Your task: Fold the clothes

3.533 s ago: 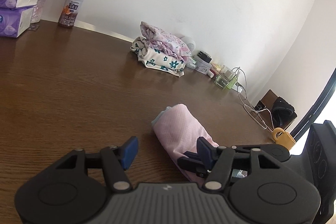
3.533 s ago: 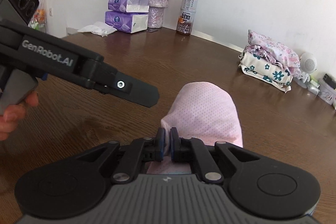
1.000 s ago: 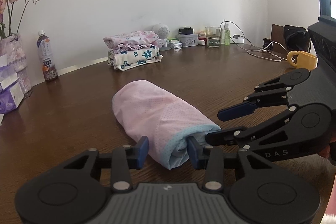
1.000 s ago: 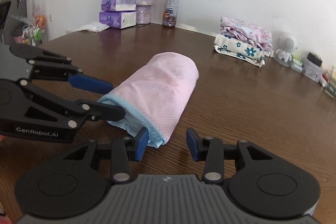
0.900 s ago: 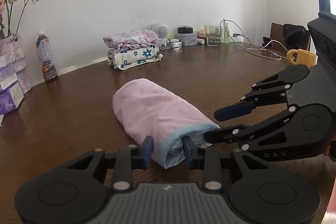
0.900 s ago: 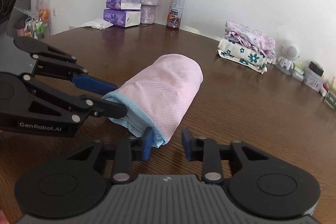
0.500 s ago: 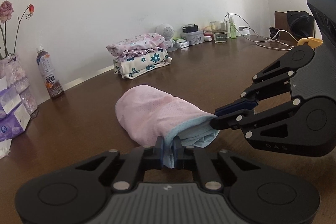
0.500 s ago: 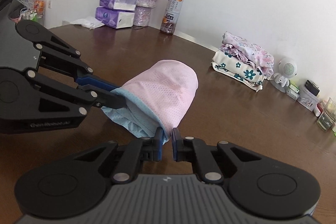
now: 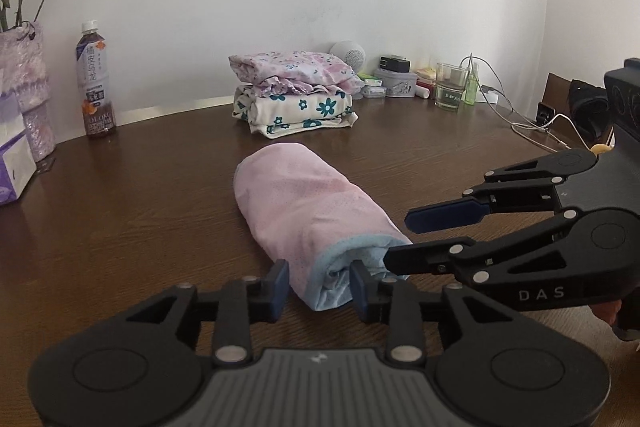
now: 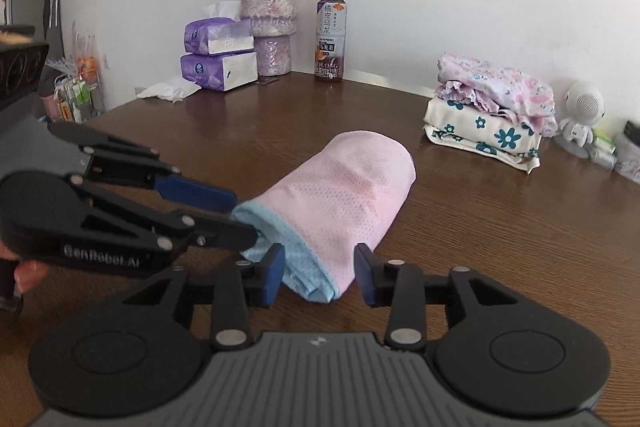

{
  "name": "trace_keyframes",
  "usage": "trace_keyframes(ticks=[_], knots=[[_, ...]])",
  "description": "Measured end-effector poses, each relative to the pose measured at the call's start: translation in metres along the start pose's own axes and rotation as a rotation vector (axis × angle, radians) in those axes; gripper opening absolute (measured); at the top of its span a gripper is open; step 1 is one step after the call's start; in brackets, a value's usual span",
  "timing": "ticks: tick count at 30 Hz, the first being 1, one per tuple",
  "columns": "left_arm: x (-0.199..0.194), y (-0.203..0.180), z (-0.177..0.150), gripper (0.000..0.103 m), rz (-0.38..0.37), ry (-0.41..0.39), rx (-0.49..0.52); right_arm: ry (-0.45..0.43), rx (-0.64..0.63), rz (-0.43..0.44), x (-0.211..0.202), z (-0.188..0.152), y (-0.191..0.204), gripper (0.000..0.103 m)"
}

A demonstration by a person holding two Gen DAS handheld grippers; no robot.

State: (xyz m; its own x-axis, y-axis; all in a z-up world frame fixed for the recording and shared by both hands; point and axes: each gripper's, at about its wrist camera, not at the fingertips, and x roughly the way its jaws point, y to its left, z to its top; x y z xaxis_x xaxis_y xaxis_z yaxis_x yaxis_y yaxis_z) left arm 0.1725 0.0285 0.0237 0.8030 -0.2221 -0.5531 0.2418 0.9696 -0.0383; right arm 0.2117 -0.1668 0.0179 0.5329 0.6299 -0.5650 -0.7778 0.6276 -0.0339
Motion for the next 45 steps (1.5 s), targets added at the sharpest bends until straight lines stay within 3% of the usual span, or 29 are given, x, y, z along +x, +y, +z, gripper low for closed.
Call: trace_keyframes(ticks=[6, 8, 11, 16, 20, 27, 34, 36, 41, 43, 45], knots=[[0.007, -0.009, 0.0, 0.033, 0.034, -0.007, 0.035, 0.042, -0.03, -0.068, 0.013, -0.008, 0.009, 0.036], [0.011, -0.01, -0.001, 0.009, 0.041, 0.014, 0.041, 0.05, -0.007, -0.061, 0.016, -0.009, 0.006, 0.02], [0.011, -0.008, -0.002, 0.006, 0.037, 0.021, 0.031, 0.039, 0.029, -0.058, 0.014, -0.009, 0.0, 0.01], [0.009, -0.018, -0.005, 0.006, 0.031, 0.03, 0.076, 0.044, 0.044, -0.072, 0.014, -0.01, -0.007, 0.009], [0.005, -0.033, -0.009, 0.006, 0.031, 0.018, 0.13, 0.041, 0.07, -0.057, 0.007, -0.009, -0.015, 0.012], [0.001, -0.057, -0.015, 0.006, 0.043, 0.004, 0.237, -0.043, 0.128, -0.028, -0.021, -0.006, -0.032, 0.023], [0.005, -0.088, -0.015, 0.006, -0.047, 0.027, 0.276, -0.083, 0.281, 0.012, -0.049, -0.018, -0.059, 0.038], [0.01, -0.101, -0.013, 0.008, -0.092, 0.034, 0.294, -0.099, 0.319, 0.005, -0.06, -0.024, -0.066, 0.038], [-0.002, -0.106, -0.009, 0.023, -0.207, 0.031, 0.274, -0.103, 0.318, -0.04, -0.085, -0.036, -0.065, 0.039], [-0.014, -0.086, -0.008, 0.034, -0.164, 0.008, 0.227, -0.091, 0.298, -0.031, -0.087, -0.04, -0.058, 0.041], [-0.025, -0.065, -0.008, 0.036, -0.122, -0.016, 0.179, -0.079, 0.277, -0.022, -0.09, -0.044, -0.051, 0.042]])
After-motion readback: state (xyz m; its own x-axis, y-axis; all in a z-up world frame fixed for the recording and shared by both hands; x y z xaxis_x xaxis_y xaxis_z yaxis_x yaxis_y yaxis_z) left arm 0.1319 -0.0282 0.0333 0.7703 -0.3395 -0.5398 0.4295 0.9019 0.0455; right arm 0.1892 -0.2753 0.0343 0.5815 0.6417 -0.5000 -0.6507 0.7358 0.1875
